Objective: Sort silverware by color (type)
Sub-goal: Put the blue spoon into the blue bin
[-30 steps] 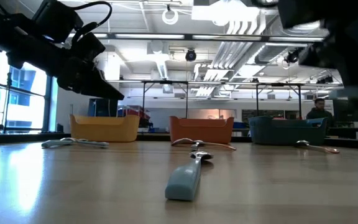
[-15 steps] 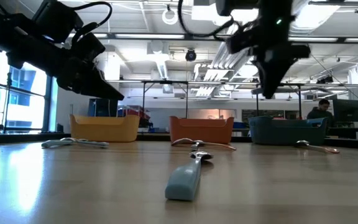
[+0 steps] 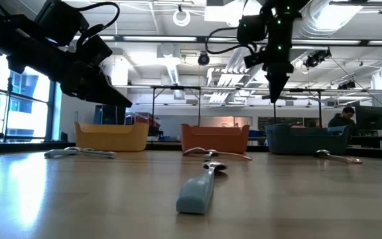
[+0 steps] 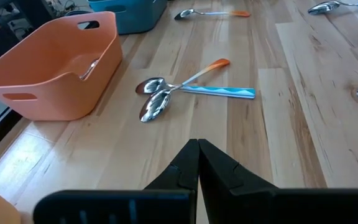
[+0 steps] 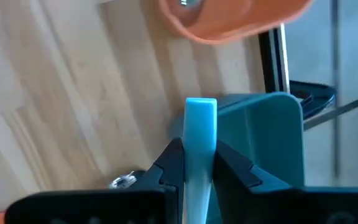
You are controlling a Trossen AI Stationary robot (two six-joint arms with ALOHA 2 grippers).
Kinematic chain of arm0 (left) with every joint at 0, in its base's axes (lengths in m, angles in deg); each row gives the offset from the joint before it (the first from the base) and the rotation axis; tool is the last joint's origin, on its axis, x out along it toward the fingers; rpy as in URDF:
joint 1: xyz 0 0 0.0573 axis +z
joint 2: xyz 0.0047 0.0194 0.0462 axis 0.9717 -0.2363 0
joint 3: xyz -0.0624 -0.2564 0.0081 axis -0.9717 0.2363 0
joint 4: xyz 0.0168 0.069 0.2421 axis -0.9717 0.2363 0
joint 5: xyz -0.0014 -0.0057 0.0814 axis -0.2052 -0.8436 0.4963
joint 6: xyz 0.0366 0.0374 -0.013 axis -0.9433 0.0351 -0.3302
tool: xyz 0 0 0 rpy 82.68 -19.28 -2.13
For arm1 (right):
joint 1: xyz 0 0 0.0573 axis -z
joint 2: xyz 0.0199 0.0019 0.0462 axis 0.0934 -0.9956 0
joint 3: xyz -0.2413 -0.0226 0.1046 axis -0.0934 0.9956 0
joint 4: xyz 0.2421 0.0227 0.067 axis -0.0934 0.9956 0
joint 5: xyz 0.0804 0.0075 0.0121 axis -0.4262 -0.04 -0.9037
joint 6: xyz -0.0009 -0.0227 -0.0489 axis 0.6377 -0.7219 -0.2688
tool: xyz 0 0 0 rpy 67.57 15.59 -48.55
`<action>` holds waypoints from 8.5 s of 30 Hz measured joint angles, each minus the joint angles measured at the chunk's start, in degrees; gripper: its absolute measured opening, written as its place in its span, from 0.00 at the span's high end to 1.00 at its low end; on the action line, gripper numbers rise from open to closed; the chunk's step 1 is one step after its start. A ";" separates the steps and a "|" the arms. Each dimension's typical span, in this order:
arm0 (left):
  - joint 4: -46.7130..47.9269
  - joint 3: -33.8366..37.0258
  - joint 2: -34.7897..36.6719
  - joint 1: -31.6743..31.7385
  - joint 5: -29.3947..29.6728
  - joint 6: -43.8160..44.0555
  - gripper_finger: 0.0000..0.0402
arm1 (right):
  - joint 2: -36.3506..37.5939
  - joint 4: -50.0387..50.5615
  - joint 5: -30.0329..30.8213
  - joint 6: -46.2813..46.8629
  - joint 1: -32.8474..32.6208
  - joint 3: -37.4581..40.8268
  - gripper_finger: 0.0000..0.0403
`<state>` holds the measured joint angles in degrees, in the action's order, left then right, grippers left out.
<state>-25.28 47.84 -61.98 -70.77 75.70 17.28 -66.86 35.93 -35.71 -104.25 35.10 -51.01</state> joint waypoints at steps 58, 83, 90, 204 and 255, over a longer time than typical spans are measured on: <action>1.91 -0.01 0.00 0.00 1.05 2.62 1.00 | -0.17 -29.71 -14.01 -11.97 27.23 20.65 0.74; 45.18 -15.77 0.02 -13.18 -2.01 3.18 1.00 | 22.75 -36.33 -22.99 -7.46 10.53 20.63 1.00; 52.61 -17.18 0.00 -23.72 3.28 11.60 1.00 | 21.91 -42.85 -23.10 -6.48 2.78 20.63 1.00; 56.05 -27.51 -26.04 -57.99 -6.39 55.98 0.96 | 22.05 -96.53 -25.50 -4.16 -11.79 51.52 1.00; -32.11 -15.65 -15.34 3.37 -15.35 -1.77 0.99 | 7.28 -118.54 -11.16 4.91 -24.18 48.84 0.61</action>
<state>-57.39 32.19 -77.33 -67.40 60.35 15.51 -59.58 -82.60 -46.88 -99.34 10.92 -2.17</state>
